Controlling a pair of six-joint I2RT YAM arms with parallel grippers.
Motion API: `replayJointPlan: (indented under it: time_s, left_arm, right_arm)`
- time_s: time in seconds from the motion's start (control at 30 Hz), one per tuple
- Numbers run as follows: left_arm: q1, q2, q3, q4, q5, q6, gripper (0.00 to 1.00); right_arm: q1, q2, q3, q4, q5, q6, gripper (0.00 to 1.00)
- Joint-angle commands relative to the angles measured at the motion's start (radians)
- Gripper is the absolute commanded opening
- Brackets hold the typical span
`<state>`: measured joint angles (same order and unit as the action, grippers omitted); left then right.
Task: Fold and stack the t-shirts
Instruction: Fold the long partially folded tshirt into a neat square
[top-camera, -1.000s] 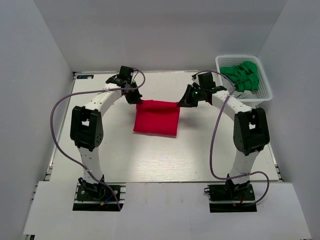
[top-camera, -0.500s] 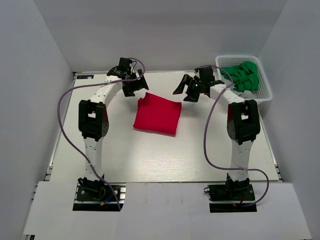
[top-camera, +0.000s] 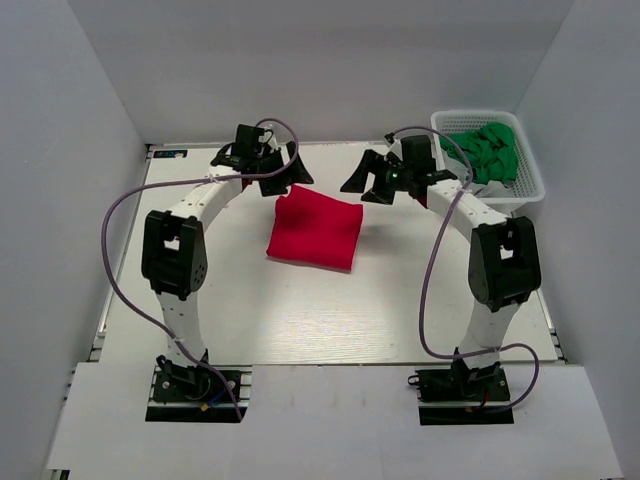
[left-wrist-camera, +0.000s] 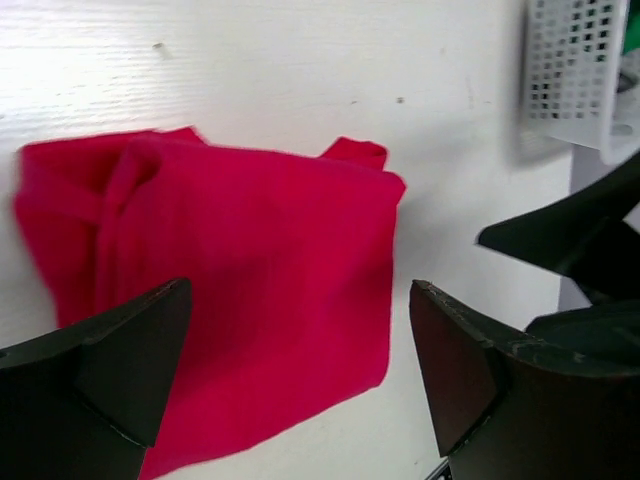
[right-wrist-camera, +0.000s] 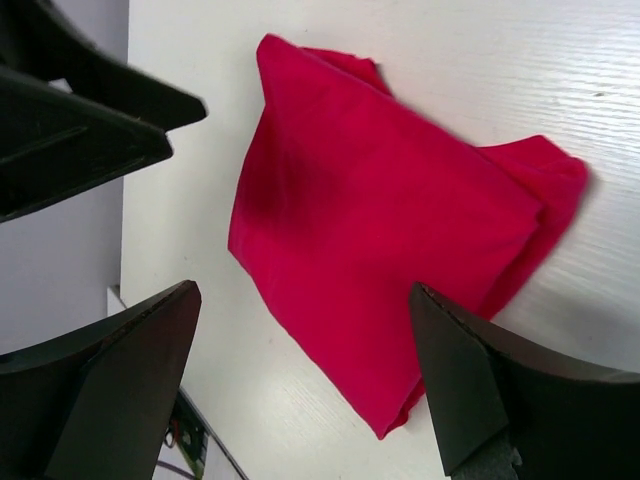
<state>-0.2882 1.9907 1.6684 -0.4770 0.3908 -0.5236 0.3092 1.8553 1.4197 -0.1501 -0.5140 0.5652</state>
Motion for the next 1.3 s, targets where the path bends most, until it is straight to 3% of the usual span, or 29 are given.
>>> replayJointPlan:
  time_s: [0.0,0.23,0.5,0.67,0.93,1.03,1.13,1.27]
  left_arm:
    - [-0.012,0.054,0.068,0.087,0.12,0.005,1.0]
    - [-0.012,0.221,0.093,0.159,0.186,-0.027,1.0]
    - [0.04,0.312,0.09,0.117,0.04,-0.036,1.0]
    - [0.049,0.336,0.061,0.101,0.062,-0.013,1.0]
    - [0.049,0.225,0.185,0.032,0.097,0.065,1.0]
    - [0.038,0.16,0.185,-0.029,0.03,0.097,1.0]
    - [0.029,0.057,0.084,-0.058,-0.094,0.108,1.0]
    - [0.029,-0.058,-0.123,-0.058,-0.24,0.086,1.0]
  right_arm:
    - [0.004,0.022,-0.01,0.093,-0.076,-0.011,0.9]
    - [-0.002,0.189,0.042,0.181,-0.087,-0.054,0.9]
    - [-0.007,0.384,0.139,0.165,-0.073,-0.097,0.9]
    - [-0.001,0.412,0.151,0.158,-0.075,-0.111,0.9]
    - [0.022,0.227,0.199,0.072,-0.064,-0.202,0.9]
    - [0.027,0.116,0.193,0.023,-0.005,-0.254,0.9]
    - [0.031,0.05,0.079,0.049,0.025,-0.251,0.9]
    - [0.036,-0.139,-0.235,0.138,0.071,-0.186,0.9]
